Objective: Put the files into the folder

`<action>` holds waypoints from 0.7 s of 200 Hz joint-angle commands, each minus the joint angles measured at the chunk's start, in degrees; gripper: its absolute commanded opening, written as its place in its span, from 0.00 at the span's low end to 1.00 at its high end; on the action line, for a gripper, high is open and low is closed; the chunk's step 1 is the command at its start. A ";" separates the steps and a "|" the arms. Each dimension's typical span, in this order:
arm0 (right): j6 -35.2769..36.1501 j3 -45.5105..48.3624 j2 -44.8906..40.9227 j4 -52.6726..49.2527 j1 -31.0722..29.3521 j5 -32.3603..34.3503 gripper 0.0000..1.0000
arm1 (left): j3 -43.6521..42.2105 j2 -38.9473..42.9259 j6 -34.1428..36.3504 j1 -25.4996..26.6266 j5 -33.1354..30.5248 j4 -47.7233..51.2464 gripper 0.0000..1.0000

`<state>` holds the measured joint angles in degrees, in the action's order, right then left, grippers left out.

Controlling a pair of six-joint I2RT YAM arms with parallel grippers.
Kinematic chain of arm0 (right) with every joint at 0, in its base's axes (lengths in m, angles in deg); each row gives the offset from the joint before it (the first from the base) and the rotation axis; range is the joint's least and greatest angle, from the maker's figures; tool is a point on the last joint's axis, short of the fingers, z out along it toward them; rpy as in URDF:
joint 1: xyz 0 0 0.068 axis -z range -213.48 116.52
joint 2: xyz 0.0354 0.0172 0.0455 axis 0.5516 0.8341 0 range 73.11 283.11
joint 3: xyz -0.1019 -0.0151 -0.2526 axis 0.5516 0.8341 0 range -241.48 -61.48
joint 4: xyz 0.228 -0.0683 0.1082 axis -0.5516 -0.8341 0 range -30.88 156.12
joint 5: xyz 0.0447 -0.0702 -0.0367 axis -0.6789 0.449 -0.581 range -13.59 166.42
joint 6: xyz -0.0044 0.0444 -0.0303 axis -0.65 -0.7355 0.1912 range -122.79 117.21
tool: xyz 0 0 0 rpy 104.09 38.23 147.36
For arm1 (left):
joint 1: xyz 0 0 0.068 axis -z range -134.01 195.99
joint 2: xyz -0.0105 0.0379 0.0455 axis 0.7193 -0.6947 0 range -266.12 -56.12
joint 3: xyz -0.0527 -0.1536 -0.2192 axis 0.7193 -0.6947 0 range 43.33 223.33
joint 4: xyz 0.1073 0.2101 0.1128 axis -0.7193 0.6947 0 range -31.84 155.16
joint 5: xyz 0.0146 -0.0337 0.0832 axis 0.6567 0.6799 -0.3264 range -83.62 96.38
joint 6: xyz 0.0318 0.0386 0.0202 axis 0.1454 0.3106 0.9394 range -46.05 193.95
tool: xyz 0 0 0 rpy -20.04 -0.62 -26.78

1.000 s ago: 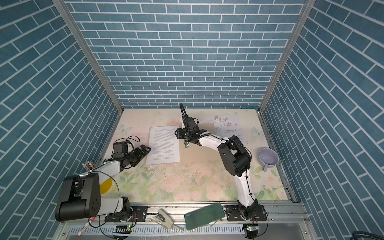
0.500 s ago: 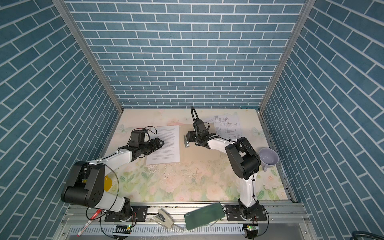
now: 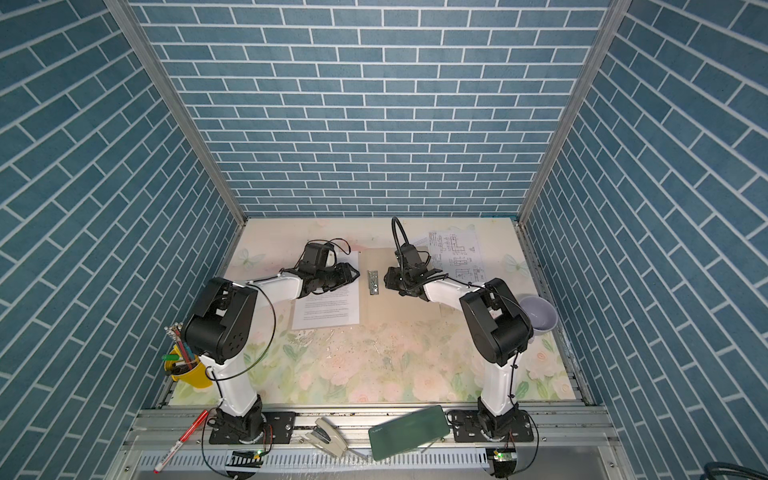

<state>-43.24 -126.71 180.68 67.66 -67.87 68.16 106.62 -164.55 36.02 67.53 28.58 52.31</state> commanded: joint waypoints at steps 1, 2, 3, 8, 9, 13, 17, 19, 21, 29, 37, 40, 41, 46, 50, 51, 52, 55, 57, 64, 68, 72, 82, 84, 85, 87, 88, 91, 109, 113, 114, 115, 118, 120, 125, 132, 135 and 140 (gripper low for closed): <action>-2.70 2.58 -1.97 0.00 0.45 -1.76 0.37 | 2.20 -1.49 0.60 0.85 0.13 1.60 0.58; -2.70 2.61 -1.99 0.02 0.46 -1.72 0.37 | 2.28 -1.55 0.59 0.86 0.13 1.62 0.58; -2.75 2.63 -2.00 0.08 0.37 -1.70 0.37 | 2.32 -1.59 0.67 0.95 0.17 1.62 0.58; -2.92 2.76 -2.06 0.07 0.42 -1.53 0.36 | 2.57 -1.84 0.82 1.09 0.07 1.71 0.58; -2.94 2.75 -2.08 0.01 0.44 -1.47 0.36 | 2.64 -1.86 0.83 1.11 0.05 1.71 0.58; -3.05 2.82 -2.10 -0.18 0.46 -1.30 0.35 | 2.78 -1.96 1.02 1.26 -0.06 1.76 0.58; -3.14 2.91 -2.10 -0.45 0.45 -1.16 0.34 | 2.95 -2.05 1.04 1.40 -0.25 1.86 0.58; -3.15 2.89 -2.10 -0.54 0.46 -1.16 0.34 | 2.98 -2.12 1.07 1.46 -0.36 1.88 0.58; -3.15 2.98 -2.08 -0.57 0.47 -1.18 0.34 | 2.94 -2.14 1.03 1.55 -0.57 1.93 0.58; -3.30 3.13 -2.10 -0.61 0.47 -1.07 0.33 | 2.97 -2.30 0.89 1.97 -1.01 1.75 0.59; -3.85 3.11 -2.10 -1.14 0.44 -0.41 0.33 | 3.05 -2.47 0.72 2.31 -1.34 1.72 0.59; -4.11 3.25 -2.10 -1.27 0.46 -0.29 0.33 | 3.11 -2.56 0.74 2.42 -1.44 1.72 0.59; -4.20 3.30 -2.10 -1.32 0.46 -0.28 0.33 | 3.14 -2.62 0.70 2.44 -1.40 1.76 0.60; -4.45 3.43 -2.10 -1.42 0.46 -0.27 0.34 | 3.28 -2.83 0.67 2.62 -1.42 1.88 0.60; -4.55 3.59 -2.10 -1.34 0.46 -0.21 0.34 | 3.38 -3.00 0.60 2.71 -1.39 1.97 0.60; -4.59 3.60 -2.10 -1.31 0.42 -0.20 0.35 | 3.40 -3.01 0.59 2.80 -1.33 1.97 0.60; -4.62 3.61 -2.10 -1.34 0.44 -0.19 0.35 | 3.41 -3.06 0.58 2.85 -1.30 1.98 0.60; -4.70 3.70 -2.10 -1.31 0.39 -0.19 0.35 | 3.50 -3.18 0.58 2.89 -1.30 1.98 0.60; -4.83 3.75 -2.14 -1.33 0.45 -0.12 0.35 | 3.51 -3.26 0.62 2.94 -1.28 1.98 0.60; -5.22 4.01 -2.14 -1.24 0.49 -0.01 0.36 | 3.57 -3.50 0.59 3.15 -1.11 1.89 0.61; -5.38 4.13 -2.14 -1.08 0.42 -0.13 0.36 | 3.60 -3.61 0.54 3.26 -1.02 1.81 0.61; -5.43 4.20 -2.09 -1.06 0.44 -0.12 0.37 | 3.67 -3.68 0.49 3.37 -0.95 1.79 0.61; -5.73 4.14 -1.95 -1.32 0.47 -0.21 0.37 | 3.81 -3.88 0.49 3.58 -1.09 1.88 0.61; -5.77 4.15 -1.93 -1.35 0.47 -0.19 0.37 | 3.87 -3.94 0.51 3.64 -1.08 1.93 0.61; -5.78 4.15 -1.93 -1.32 0.47 -0.28 0.37 | 3.91 -3.97 0.50 3.66 -1.09 1.96 0.61; -5.85 4.15 -1.88 -1.33 0.44 -0.30 0.37 | 4.01 -3.98 0.49 3.66 -1.10 1.97 0.61; -5.86 4.15 -1.90 -1.35 0.46 -0.29 0.37 | 4.07 -4.03 0.49 3.67 -1.10 2.02 0.61; -5.87 4.21 -1.84 -1.30 0.42 -0.32 0.37 | 4.14 -4.07 0.55 3.73 -1.02 2.13 0.61; -5.97 4.81 -1.83 0.10 0.38 -1.65 0.39 | 4.82 -4.43 0.54 3.92 -0.88 2.93 0.61; -6.04 4.81 -1.84 0.25 0.38 -1.83 0.39 | 4.82 -4.41 0.55 3.95 -1.04 2.99 0.61; -6.09 4.79 -1.84 0.28 0.38 -1.89 0.39 | 4.78 -4.38 0.52 3.95 -1.07 3.01 0.61; -6.11 4.82 -1.79 0.38 0.33 -2.00 0.39 | 4.80 -4.36 0.51 3.95 -1.09 3.02 0.61; -6.18 4.85 -1.73 0.51 0.33 -2.33 0.39 | 4.83 -4.39 0.42 4.04 -1.18 2.96 0.61; -6.21 4.78 -1.70 0.60 0.37 -2.54 0.39 | 4.78 -4.35 0.43 4.08 -1.27 2.95 0.61; -6.31 4.84 -1.66 0.80 0.33 -2.92 0.39 | 4.82 -4.29 0.37 4.13 -1.42 2.95 0.61; -6.42 4.62 -1.57 0.82 0.33 -3.53 0.38 | 4.90 -4.34 0.17 4.29 -1.63 2.95 0.61; -6.41 4.60 -1.45 0.82 0.37 -3.86 0.37 | 4.98 -4.41 -0.04 4.38 -1.68 2.95 0.60; -6.33 4.58 -1.36 0.88 0.38 -4.46 0.35 | 5.07 -4.51 -0.27 4.47 -1.74 3.03 0.60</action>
<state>-47.83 -123.41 180.38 67.75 -67.52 66.31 110.18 -168.44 36.06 71.27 27.94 54.43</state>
